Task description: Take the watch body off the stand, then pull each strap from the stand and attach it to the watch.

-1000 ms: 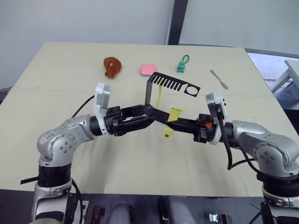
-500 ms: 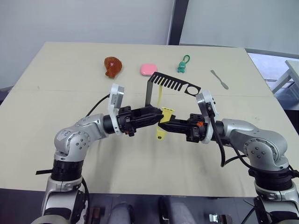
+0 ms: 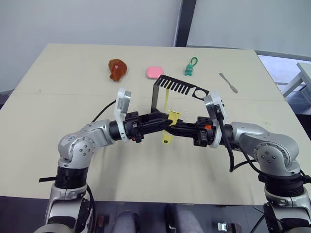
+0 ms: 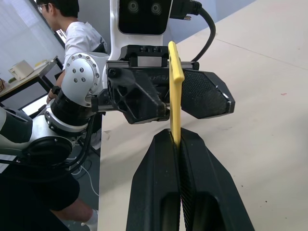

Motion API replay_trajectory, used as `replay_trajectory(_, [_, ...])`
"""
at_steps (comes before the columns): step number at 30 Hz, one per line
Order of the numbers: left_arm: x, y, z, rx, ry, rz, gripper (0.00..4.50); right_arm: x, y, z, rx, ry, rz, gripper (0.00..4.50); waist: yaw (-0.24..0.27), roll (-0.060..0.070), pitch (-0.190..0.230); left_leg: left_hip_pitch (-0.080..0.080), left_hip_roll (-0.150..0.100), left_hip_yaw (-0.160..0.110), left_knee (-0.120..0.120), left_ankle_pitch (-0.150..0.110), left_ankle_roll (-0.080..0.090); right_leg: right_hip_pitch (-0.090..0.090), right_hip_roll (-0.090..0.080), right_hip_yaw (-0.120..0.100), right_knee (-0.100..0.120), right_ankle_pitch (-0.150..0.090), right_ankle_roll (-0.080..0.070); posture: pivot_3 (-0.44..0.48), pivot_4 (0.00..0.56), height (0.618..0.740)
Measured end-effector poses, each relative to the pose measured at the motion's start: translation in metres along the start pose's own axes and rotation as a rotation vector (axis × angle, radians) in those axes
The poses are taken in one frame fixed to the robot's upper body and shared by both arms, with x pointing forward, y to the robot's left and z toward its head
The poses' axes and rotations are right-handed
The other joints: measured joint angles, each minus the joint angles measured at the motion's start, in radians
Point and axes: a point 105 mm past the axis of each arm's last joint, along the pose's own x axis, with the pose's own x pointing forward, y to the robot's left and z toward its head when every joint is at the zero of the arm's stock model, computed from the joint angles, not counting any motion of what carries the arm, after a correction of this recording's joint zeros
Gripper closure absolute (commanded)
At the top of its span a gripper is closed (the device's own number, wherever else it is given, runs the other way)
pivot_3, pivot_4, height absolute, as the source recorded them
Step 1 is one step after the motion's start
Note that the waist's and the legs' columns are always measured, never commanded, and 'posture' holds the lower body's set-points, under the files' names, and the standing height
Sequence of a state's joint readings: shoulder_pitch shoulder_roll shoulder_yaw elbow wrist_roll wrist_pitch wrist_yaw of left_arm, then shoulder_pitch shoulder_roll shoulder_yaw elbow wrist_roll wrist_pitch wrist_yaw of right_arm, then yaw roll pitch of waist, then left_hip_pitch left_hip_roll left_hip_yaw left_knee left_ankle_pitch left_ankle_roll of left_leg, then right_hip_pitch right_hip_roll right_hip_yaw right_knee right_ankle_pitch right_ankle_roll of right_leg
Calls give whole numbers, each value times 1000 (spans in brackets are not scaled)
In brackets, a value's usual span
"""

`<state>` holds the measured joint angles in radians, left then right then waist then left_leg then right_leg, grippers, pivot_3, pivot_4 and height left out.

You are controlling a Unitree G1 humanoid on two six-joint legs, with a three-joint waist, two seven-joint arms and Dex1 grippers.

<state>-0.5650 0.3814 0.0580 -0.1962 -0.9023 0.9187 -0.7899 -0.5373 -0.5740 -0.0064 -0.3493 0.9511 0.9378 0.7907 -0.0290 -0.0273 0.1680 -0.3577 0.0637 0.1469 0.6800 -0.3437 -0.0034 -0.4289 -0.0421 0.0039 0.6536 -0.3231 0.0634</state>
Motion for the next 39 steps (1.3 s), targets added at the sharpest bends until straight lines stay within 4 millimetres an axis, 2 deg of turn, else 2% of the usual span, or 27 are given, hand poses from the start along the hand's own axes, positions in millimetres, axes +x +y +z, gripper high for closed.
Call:
replay_trajectory(2, [3,-3,1,-5,-11,-20,3248,0,0,0,-1,1,-1,4500,0,0,0,0,0,0,0,0,0,0,0,0,0,0,0,0,150,740])
replay_trajectory(3, [3,-5,1,-7,-11,-28,3699,0,0,0,-1,1,-2,4500,0,0,0,0,0,0,0,0,0,0,0,0,0,0,0,0,150,740])
replay_trajectory(35, [6,-5,1,-27,-32,-42,3699,1,4,3,22,-1,30,4500,-1,0,0,0,0,0,0,0,0,0,0,0,0,0,0,0,150,740])
replay_trajectory(38, [6,-5,2,-27,-34,-44,4463,1,4,3,22,-1,30,4500,0,0,0,0,0,0,0,0,0,0,0,0,0,0,0,0,150,740])
replay_trajectory(39, [7,-5,2,-29,-36,-49,4463,1,3,3,23,-1,29,4500,0,0,0,0,0,0,0,0,0,0,0,0,0,0,0,0,150,740])
